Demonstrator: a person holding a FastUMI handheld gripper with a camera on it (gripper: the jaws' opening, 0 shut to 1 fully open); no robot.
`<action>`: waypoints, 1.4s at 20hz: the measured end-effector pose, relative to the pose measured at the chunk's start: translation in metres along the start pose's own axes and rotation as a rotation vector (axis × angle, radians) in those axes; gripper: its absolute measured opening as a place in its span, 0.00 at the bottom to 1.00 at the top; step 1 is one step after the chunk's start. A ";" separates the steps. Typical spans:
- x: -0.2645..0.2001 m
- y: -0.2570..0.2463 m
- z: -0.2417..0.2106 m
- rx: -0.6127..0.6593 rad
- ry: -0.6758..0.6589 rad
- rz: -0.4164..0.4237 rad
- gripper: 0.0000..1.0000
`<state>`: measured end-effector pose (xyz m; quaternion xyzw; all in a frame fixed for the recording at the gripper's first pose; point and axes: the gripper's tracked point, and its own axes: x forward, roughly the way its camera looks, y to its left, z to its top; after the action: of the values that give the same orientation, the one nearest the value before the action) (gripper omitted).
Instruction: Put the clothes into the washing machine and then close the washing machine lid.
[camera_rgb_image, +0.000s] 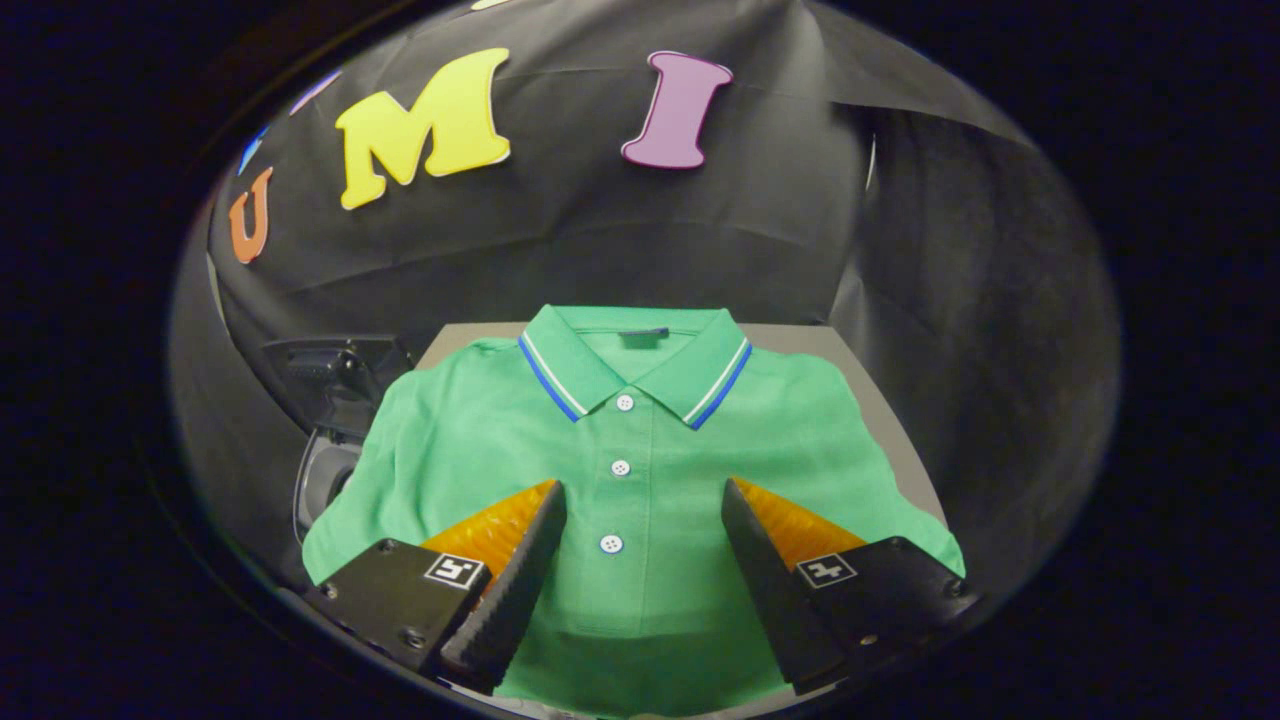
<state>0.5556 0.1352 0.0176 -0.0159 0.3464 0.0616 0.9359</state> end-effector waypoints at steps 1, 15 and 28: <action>0.000 0.001 -0.001 0.001 0.016 0.000 0.97; -0.003 0.020 0.001 -0.043 0.032 -0.046 0.28; -0.007 0.020 0.000 0.014 -0.073 0.008 0.07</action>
<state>0.5480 0.1545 0.0227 -0.0056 0.3125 0.0636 0.9478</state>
